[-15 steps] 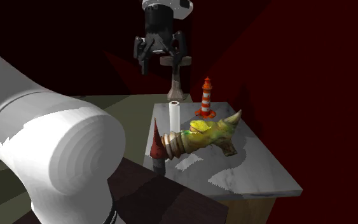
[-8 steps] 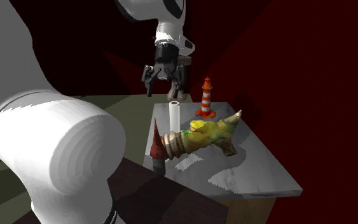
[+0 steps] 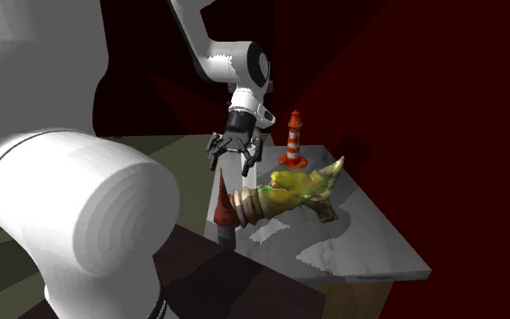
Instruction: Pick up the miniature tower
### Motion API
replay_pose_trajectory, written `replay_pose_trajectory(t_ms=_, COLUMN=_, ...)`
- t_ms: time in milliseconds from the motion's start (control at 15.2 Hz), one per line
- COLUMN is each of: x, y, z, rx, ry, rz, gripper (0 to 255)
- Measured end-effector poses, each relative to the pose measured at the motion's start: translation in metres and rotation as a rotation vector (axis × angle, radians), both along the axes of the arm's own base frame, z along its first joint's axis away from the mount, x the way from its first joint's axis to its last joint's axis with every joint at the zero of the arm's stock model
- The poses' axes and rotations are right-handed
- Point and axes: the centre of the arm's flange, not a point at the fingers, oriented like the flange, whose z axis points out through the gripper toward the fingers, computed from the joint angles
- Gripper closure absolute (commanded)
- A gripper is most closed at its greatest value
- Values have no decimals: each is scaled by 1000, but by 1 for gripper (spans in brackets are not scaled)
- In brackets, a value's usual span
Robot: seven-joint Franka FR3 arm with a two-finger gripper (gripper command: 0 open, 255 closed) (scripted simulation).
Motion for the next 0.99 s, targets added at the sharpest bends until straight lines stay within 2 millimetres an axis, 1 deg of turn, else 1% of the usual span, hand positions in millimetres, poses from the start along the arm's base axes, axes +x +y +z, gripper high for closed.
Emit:
replay_pose_trajectory(t_ms=66, x=2, y=-1, z=-17, rx=2, ry=31, rz=-2, gripper=0)
replay_pose_trajectory(t_ms=198, x=13, y=4, z=-48, rx=5, ry=92, rz=-7, gripper=0)
replay_pose_trajectory(t_ms=330, x=18, y=8, z=-81, rx=8, ry=154, rz=-11, gripper=0)
replay_pose_trajectory(t_ms=396, x=21, y=11, z=-98, rx=10, ry=184, rz=-14, gripper=0)
replay_pose_trajectory(t_ms=462, x=18, y=13, z=-110, rx=11, ry=206, rz=-15, gripper=0)
replay_pose_trajectory(t_ms=594, x=19, y=14, z=-126, rx=12, ry=223, rz=-16, gripper=0)
replay_pose_trajectory(t_ms=924, x=19, y=14, z=-156, rx=12, ry=229, rz=-17, gripper=0)
replay_pose_trajectory(t_ms=990, x=18, y=14, z=-159, rx=12, ry=229, rz=-17, gripper=0)
